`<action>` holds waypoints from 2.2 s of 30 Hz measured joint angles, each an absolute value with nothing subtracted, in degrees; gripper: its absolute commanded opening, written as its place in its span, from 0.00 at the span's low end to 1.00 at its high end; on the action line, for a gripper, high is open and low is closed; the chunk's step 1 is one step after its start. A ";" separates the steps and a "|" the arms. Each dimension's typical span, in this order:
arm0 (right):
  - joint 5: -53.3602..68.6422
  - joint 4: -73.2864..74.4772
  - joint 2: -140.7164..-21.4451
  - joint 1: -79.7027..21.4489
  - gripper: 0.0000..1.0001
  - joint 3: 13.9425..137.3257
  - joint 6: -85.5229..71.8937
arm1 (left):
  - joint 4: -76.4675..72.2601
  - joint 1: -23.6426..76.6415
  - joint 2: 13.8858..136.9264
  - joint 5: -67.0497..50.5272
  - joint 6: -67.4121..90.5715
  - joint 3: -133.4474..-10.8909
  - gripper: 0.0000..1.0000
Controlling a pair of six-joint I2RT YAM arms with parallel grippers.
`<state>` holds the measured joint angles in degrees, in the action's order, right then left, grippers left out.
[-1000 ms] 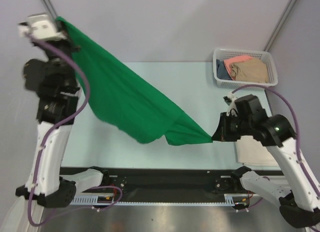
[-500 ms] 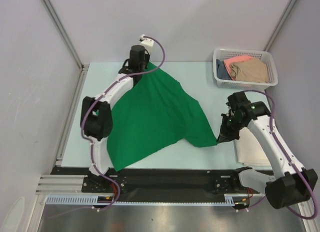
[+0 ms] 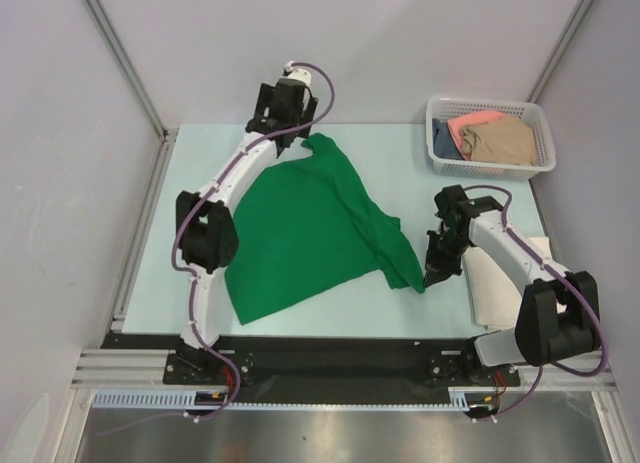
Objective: Fold and stack the t-shirts
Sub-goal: Flatten the tshirt out
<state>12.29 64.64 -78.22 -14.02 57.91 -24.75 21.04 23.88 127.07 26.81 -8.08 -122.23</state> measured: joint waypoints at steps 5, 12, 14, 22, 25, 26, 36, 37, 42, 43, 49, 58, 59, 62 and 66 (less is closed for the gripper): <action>13.06 58.00 -82.94 -14.04 0.00 55.92 -24.47 | 33.19 23.90 110.28 28.62 2.98 -107.37 0.88; 14.85 50.37 -92.86 -16.82 0.00 56.12 -22.72 | 46.09 25.82 73.43 24.25 23.83 -73.23 0.80; 15.40 48.97 -96.38 -18.52 0.01 57.25 -22.22 | 49.45 25.91 66.85 22.50 29.76 -66.72 0.80; 16.75 46.78 -96.29 -19.70 0.36 57.63 -21.52 | 58.46 25.91 59.75 14.35 53.32 -48.07 0.57; 16.40 47.44 -91.64 -19.14 0.48 56.99 -21.17 | 60.75 25.93 59.11 11.84 61.67 -43.35 0.50; 16.21 47.92 -89.62 -18.85 0.49 56.97 -20.99 | 62.11 25.93 59.11 11.51 64.36 -42.78 0.50; 15.97 49.98 -78.76 -13.26 0.55 52.99 -20.25 | 64.47 25.91 57.56 6.74 79.44 -35.18 0.48; 16.05 50.15 -78.76 -12.84 0.55 52.34 -20.16 | 64.18 25.93 58.13 6.66 80.05 -34.79 0.48; 17.17 50.94 -78.39 -12.19 0.55 51.20 -19.84 | 63.22 25.91 58.52 6.07 82.24 -32.88 0.47; 17.45 50.94 -78.28 -12.19 0.55 51.20 -19.84 | 62.92 25.91 58.72 5.98 82.61 -32.58 0.47; 18.65 50.94 -77.78 -12.19 0.54 51.22 -19.84 | 60.49 25.71 59.20 7.09 83.59 -31.40 0.45; 18.98 50.92 -77.76 -12.19 0.54 51.20 -19.84 | 58.04 24.75 61.17 7.79 83.55 -30.04 0.49; 18.98 50.92 -77.76 -12.19 0.54 51.20 -19.86 | 57.78 24.51 61.19 7.81 83.57 -29.58 0.49; 19.44 50.72 -77.78 -12.19 0.61 51.07 -20.10 | 57.01 23.31 61.08 7.35 83.57 -28.49 0.35; 21.10 49.60 -77.78 -12.16 0.72 49.10 -21.45 | 54.13 22.15 60.64 6.59 83.44 -28.03 0.08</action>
<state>21.10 49.60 -77.78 -12.16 49.10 -21.45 54.13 22.15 60.64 6.59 83.44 -28.03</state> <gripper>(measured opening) 0.686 0.161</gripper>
